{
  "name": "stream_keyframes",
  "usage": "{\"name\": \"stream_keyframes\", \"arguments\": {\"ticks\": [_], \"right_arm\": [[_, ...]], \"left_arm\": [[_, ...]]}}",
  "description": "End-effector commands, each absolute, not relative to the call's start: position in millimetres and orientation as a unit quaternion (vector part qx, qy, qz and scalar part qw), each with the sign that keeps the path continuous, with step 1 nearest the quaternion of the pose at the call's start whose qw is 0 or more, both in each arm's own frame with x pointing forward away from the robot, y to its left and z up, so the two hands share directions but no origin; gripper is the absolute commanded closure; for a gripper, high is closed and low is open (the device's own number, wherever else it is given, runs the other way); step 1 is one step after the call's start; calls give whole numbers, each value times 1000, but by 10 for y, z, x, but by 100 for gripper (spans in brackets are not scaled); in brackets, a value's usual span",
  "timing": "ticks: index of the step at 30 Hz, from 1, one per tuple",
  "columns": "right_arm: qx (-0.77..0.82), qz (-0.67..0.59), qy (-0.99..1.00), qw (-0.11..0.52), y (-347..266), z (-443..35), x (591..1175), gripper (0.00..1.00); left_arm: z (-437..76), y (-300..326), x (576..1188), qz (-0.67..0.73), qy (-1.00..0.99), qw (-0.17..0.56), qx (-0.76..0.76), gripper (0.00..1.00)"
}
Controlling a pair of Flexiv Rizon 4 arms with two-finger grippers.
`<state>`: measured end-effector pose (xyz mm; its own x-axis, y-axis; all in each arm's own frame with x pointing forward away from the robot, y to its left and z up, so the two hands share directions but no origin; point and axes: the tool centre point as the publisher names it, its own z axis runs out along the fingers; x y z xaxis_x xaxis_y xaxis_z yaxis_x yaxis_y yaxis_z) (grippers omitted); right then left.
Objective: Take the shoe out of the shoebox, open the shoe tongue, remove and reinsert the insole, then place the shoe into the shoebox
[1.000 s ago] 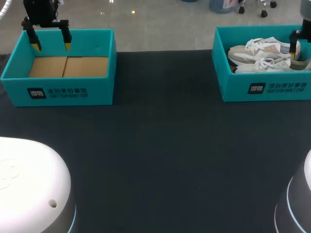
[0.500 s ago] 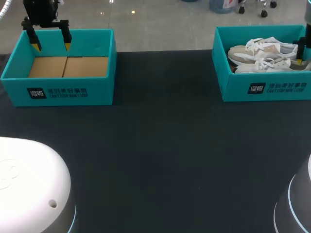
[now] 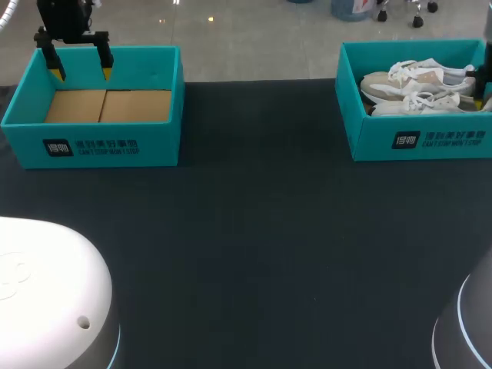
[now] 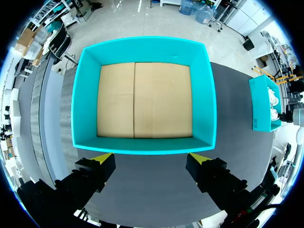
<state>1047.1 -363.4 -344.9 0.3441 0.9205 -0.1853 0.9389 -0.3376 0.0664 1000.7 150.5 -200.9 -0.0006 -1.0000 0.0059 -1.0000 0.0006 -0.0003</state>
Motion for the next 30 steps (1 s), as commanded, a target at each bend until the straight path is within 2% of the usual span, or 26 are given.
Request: {"name": "stream_keyframes", "arguments": {"ticks": [1,4,6,13,15,16,17,24,30], "right_arm": [[814,-67,571,75,-3641,-3570,10535,49],[813,-75,573,75,-3649,-3638,10525,45],[813,-82,572,75,-3666,-3689,10518,40],[816,-94,565,72,-3687,-3789,10493,52],[820,-96,559,75,-3686,-3792,10489,67],[821,-97,557,77,-3685,-3787,10483,87],[822,-99,555,78,-3686,-3780,10476,100],[833,-101,538,87,-3724,-3647,10439,100],[844,-96,523,74,-3721,-3344,10381,100]], "left_arm": [[-2006,1502,10004,1,-707,1,707,0],[-2006,1502,10004,1,-707,1,707,0],[-2006,1502,10004,1,-707,1,707,0],[-2006,1502,10004,1,-707,1,707,0],[-2006,1502,10004,1,-707,1,707,0],[-2006,1502,10004,1,-707,1,707,0],[-2006,1502,10004,1,-707,1,707,0],[-2006,1502,10004,1,-707,1,707,0],[-2006,1502,10004,1,-707,1,707,0]]}}
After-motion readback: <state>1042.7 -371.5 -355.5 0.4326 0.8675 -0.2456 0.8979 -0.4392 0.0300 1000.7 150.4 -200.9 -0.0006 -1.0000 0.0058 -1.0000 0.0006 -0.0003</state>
